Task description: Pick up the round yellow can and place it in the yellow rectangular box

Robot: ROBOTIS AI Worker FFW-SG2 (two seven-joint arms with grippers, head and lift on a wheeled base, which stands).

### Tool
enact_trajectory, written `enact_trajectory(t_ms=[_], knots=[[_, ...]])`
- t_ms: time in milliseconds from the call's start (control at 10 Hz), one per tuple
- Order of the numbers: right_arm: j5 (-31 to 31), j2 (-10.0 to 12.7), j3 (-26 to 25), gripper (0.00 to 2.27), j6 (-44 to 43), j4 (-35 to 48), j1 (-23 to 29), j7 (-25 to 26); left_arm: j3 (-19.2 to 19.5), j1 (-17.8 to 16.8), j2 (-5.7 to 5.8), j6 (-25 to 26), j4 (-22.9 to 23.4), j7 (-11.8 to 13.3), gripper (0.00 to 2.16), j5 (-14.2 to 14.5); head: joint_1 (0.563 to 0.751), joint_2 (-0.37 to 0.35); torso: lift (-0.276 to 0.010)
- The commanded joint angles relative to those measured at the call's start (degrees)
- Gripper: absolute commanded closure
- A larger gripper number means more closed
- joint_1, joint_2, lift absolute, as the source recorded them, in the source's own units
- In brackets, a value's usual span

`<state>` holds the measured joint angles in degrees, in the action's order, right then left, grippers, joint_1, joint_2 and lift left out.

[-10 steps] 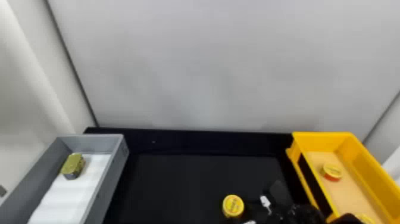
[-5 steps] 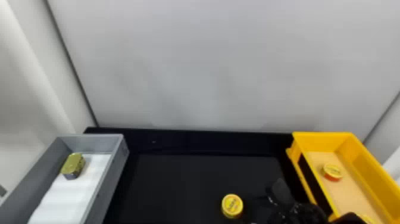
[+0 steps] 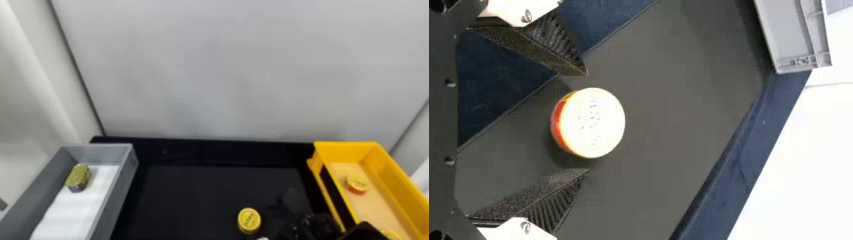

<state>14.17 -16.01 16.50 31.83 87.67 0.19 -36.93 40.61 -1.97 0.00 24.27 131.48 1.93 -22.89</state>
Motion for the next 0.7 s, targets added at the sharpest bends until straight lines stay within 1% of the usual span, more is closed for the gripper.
enact_trajectory(t_ms=[0,100,200,300,400,500,600], knots=[[-0.98,0.46,2.49,0.10,-1.49,-2.42,-2.03,0.35,-0.07,-0.05,-0.15,0.00,-0.08,0.00,0.13,0.04,0.629,0.012,-0.055],[-0.98,0.55,2.76,0.12,-1.75,-2.68,-2.30,0.52,0.02,-0.05,-0.15,0.00,-0.08,0.00,0.13,0.04,0.629,0.012,-0.055],[-0.98,0.46,2.76,0.21,-1.84,-2.59,-2.30,0.70,0.10,0.04,-0.15,0.00,-0.08,0.00,0.13,0.04,0.629,0.012,-0.055],[-0.90,0.28,2.58,0.44,-1.84,-2.33,-2.30,1.05,0.37,0.12,-0.15,-0.09,-0.08,0.00,0.13,0.04,0.629,0.012,-0.055],[-0.90,0.28,2.41,0.52,-1.93,-2.33,-2.21,1.49,0.37,0.12,-0.15,-0.09,-0.08,0.00,0.13,0.04,0.629,0.012,-0.055],[-0.90,0.37,2.41,0.54,-2.10,-2.33,-2.21,1.67,0.37,0.12,-0.15,-0.09,-0.08,0.00,0.13,0.04,0.629,0.012,-0.055],[-0.90,0.37,2.41,0.64,-2.37,-2.24,-2.03,1.93,0.37,0.12,-0.15,-0.09,-0.08,0.00,0.13,0.04,0.629,0.012,-0.055]])
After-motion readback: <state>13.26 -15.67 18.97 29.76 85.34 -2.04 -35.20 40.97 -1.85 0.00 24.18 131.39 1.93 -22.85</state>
